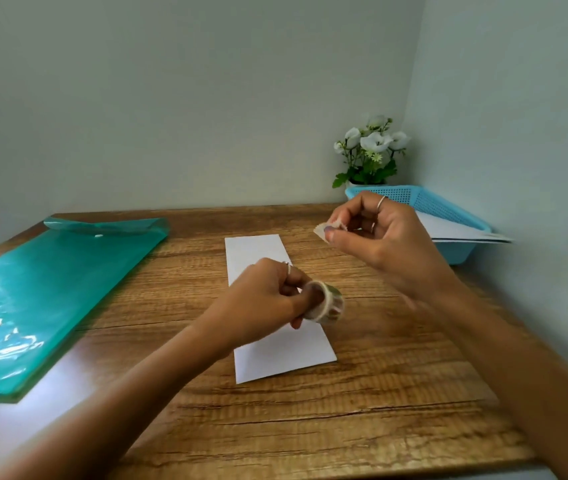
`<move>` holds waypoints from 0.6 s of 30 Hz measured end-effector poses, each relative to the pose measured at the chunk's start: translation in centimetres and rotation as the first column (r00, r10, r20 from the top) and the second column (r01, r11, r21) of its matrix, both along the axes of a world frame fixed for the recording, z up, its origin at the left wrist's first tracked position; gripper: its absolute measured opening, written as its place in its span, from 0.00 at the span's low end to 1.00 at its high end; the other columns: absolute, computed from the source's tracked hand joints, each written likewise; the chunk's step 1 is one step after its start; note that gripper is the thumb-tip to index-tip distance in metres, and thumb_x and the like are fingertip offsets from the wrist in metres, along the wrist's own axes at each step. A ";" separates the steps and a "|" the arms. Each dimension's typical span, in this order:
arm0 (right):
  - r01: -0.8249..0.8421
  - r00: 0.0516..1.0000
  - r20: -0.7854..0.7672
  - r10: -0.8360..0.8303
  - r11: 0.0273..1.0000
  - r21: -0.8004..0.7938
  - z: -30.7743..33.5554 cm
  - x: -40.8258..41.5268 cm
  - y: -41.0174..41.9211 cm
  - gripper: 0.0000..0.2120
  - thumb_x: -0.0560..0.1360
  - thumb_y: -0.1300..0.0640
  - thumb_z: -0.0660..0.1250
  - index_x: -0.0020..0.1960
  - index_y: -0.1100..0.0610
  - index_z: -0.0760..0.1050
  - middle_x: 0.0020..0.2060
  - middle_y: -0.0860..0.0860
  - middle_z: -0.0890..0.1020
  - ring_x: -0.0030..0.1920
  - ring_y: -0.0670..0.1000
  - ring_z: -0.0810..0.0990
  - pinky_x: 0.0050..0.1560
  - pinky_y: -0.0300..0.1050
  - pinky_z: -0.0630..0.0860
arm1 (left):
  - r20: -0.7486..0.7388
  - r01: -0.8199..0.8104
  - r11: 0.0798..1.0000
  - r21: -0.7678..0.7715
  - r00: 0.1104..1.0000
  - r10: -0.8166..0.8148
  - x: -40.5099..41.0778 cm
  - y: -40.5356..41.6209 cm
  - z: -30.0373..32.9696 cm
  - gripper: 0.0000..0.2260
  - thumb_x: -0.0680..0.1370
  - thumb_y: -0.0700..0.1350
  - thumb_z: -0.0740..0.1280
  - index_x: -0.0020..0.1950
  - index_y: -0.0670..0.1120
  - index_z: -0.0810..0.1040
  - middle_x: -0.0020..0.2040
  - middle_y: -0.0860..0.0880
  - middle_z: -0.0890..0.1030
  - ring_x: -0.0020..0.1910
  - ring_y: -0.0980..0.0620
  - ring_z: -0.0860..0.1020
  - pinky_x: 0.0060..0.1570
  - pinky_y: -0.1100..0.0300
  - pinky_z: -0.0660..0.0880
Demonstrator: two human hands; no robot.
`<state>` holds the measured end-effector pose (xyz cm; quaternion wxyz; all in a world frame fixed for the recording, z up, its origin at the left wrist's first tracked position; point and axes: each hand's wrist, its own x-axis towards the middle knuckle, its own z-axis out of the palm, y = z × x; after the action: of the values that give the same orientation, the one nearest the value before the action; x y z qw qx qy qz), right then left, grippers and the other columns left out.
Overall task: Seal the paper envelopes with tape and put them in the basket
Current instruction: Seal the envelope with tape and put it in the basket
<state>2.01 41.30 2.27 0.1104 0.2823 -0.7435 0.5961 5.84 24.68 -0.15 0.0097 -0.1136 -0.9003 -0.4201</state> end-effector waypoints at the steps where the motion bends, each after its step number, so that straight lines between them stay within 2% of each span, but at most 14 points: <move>1: 0.012 1.000 -0.011 -0.012 1.000 -0.004 0.1 0.0 0.2 0.06 0.70 0.63 0.72 0.41 0.56 0.75 0.41 0.54 0.82 0.46 0.54 0.82 0.52 0.49 0.80 | -0.008 0.022 0.999 -0.025 1.000 -0.023 0.0 0.8 -0.1 0.05 0.77 0.47 0.66 0.48 0.50 0.81 0.34 0.51 0.82 0.30 0.63 0.77 0.32 0.73 0.73; 4: 0.017 1.000 -0.007 -0.017 1.000 -0.022 0.4 -0.3 0.7 0.07 0.71 0.65 0.72 0.42 0.56 0.75 0.37 0.52 0.81 0.39 0.49 0.81 0.47 0.46 0.80 | -0.040 0.061 0.993 -0.098 0.997 -0.066 -0.2 3.3 -0.3 0.08 0.77 0.47 0.67 0.52 0.46 0.81 0.37 0.53 0.82 0.34 0.59 0.79 0.35 0.70 0.75; 9: -0.029 0.998 0.050 0.027 0.999 0.025 0.5 -1.0 1.4 0.07 0.71 0.64 0.71 0.43 0.56 0.74 0.36 0.51 0.81 0.36 0.47 0.80 0.40 0.40 0.79 | -0.040 0.097 0.984 -0.152 0.994 -0.104 -0.6 6.9 -0.9 0.11 0.77 0.48 0.67 0.56 0.45 0.80 0.42 0.51 0.82 0.37 0.57 0.78 0.35 0.68 0.74; 13: -0.042 0.995 0.089 0.036 0.997 0.065 0.5 -1.4 1.9 0.06 0.71 0.64 0.71 0.44 0.58 0.75 0.34 0.52 0.81 0.35 0.48 0.79 0.38 0.42 0.77 | -0.011 0.124 0.985 -0.120 0.992 -0.126 -0.6 8.7 -1.0 0.12 0.77 0.47 0.66 0.58 0.45 0.79 0.37 0.55 0.77 0.34 0.59 0.75 0.32 0.72 0.69; 16: -0.062 0.991 0.126 0.052 0.995 0.077 0.5 -1.5 2.0 0.06 0.71 0.64 0.71 0.46 0.61 0.75 0.35 0.53 0.81 0.35 0.49 0.79 0.37 0.42 0.76 | 0.023 0.196 0.975 -0.101 0.981 -0.194 0.0 9.4 -1.0 0.14 0.78 0.52 0.65 0.58 0.46 0.80 0.32 0.58 0.75 0.31 0.61 0.74 0.29 0.70 0.66; 18: -0.083 0.988 0.142 0.063 0.986 0.142 0.6 -1.4 2.0 0.06 0.71 0.64 0.71 0.47 0.61 0.76 0.35 0.54 0.82 0.35 0.49 0.79 0.36 0.40 0.76 | 0.059 0.243 0.966 -0.087 0.969 -0.239 0.8 9.5 -0.9 0.16 0.78 0.55 0.63 0.60 0.47 0.79 0.30 0.57 0.74 0.29 0.61 0.73 0.29 0.67 0.66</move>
<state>0.58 43.33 2.86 0.0157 0.2751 -0.7805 0.5611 6.62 34.15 -1.00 -0.0685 -0.2124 -0.8984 -0.3781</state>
